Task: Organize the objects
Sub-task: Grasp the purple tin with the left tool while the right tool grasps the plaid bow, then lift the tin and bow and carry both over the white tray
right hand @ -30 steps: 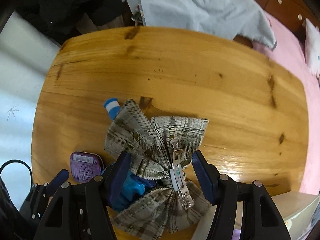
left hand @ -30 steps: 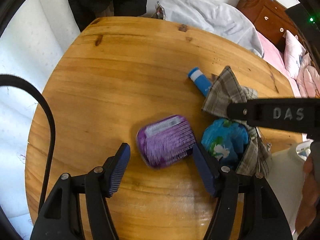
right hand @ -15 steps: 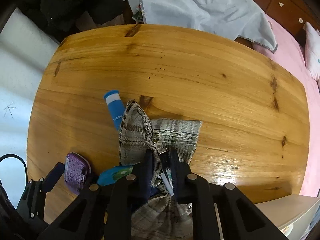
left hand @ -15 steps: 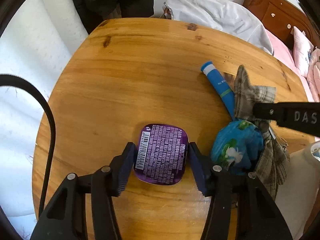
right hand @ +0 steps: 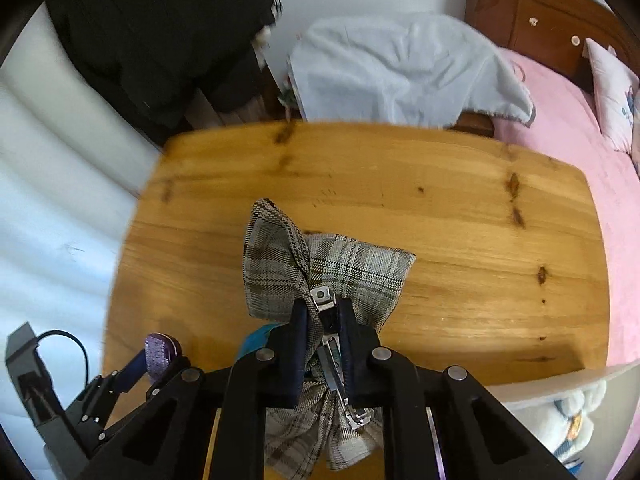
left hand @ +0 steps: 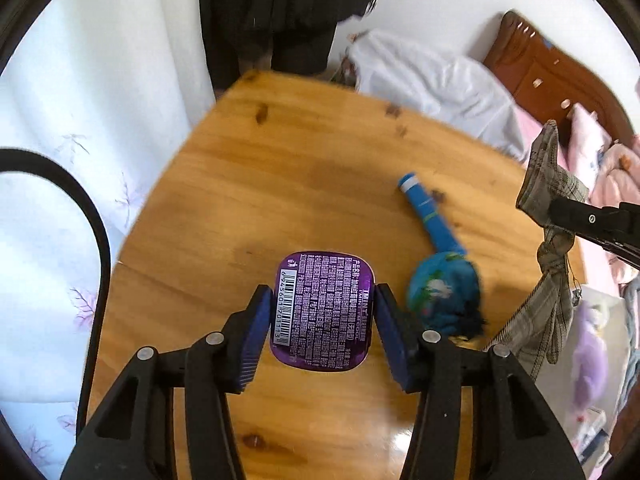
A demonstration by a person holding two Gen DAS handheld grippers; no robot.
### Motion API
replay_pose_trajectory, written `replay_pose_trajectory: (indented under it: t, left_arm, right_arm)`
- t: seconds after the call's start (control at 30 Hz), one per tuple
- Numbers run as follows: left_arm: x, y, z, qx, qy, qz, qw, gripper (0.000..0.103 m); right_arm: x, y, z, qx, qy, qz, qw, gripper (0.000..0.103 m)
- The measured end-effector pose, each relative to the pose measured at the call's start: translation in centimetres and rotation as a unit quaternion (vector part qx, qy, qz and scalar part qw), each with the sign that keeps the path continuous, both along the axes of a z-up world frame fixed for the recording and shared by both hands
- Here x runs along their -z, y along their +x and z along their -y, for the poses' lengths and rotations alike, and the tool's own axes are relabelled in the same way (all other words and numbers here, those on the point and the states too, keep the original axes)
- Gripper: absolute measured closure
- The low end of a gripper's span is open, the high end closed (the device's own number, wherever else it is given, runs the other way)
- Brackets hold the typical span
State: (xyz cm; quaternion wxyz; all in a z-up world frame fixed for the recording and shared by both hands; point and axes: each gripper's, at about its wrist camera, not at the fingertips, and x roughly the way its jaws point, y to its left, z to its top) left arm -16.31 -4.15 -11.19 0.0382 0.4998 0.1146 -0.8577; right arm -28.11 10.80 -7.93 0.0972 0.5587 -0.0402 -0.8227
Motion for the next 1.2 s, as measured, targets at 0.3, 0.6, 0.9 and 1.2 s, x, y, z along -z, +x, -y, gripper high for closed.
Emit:
replay_pose_trajectory:
  t: [0.3, 0.6, 0.9, 1.2]
  left_arm:
    - [-7.5, 4.4, -2.6, 0.041, 0.016, -0.070, 0.9966, 0.048]
    - [-14.1, 7.5, -8.8, 0.106, 0.020, -0.132, 0.9853, 0.048]
    - [-17.1, 9.2, -16.0, 0.173, -0.003, -0.157, 0.9724, 0.048]
    - [-15.4, 10.0, -22.5, 0.218, -0.038, -0.129, 0.9666, 0.048]
  right_arm:
    - [-10.8, 10.1, -3.1, 0.039, -0.048, -0.173, 0.983, 0.088]
    - [-16.4, 23.0, -7.0, 0.077, -0.069, -0.288, 0.952, 0.088]
    - [-18.4, 31.2, -12.3, 0.120, -0.045, -0.347, 0.929, 0.088]
    - [-15.4, 34.5, -16.6, 0.159, -0.029, -0.330, 0.930, 0.088]
